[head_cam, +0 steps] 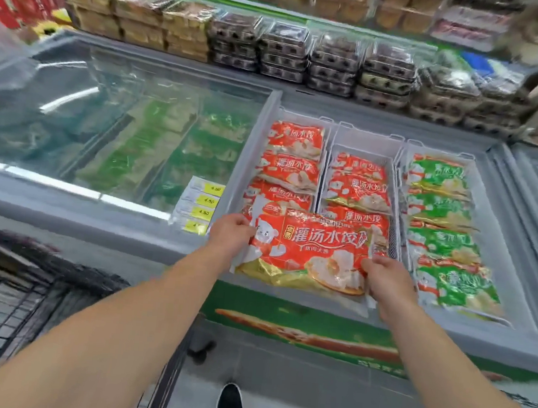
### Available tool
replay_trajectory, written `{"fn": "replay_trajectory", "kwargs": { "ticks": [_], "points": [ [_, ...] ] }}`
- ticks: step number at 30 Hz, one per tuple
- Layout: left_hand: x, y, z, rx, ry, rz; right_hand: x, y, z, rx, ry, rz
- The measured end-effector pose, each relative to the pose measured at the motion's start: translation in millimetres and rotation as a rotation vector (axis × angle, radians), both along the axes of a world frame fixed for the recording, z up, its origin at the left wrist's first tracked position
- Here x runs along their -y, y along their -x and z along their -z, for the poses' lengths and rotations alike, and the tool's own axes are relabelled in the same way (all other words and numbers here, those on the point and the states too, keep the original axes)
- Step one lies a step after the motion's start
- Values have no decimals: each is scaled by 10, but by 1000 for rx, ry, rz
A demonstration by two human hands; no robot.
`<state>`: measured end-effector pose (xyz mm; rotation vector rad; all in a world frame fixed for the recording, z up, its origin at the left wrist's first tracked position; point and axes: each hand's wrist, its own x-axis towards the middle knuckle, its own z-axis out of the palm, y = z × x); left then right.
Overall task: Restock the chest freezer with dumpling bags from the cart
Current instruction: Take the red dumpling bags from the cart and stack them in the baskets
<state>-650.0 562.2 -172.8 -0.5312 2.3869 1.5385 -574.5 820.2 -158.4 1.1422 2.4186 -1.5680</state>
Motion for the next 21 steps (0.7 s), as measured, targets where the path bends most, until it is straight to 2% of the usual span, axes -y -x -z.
{"fn": "replay_trajectory", "kwargs": {
  "ticks": [5, 13, 21],
  "points": [
    [-217, 634, 99, 45, -33, -44, -222, 702, 221, 39, 94, 20],
    [-666, 1624, 572, 164, -157, -270, -619, 1840, 594, 117, 86, -73],
    [-880, 2457, 961, 244, -56, -326, -765, 2777, 1027, 212, 180, -157]
  ]
}}
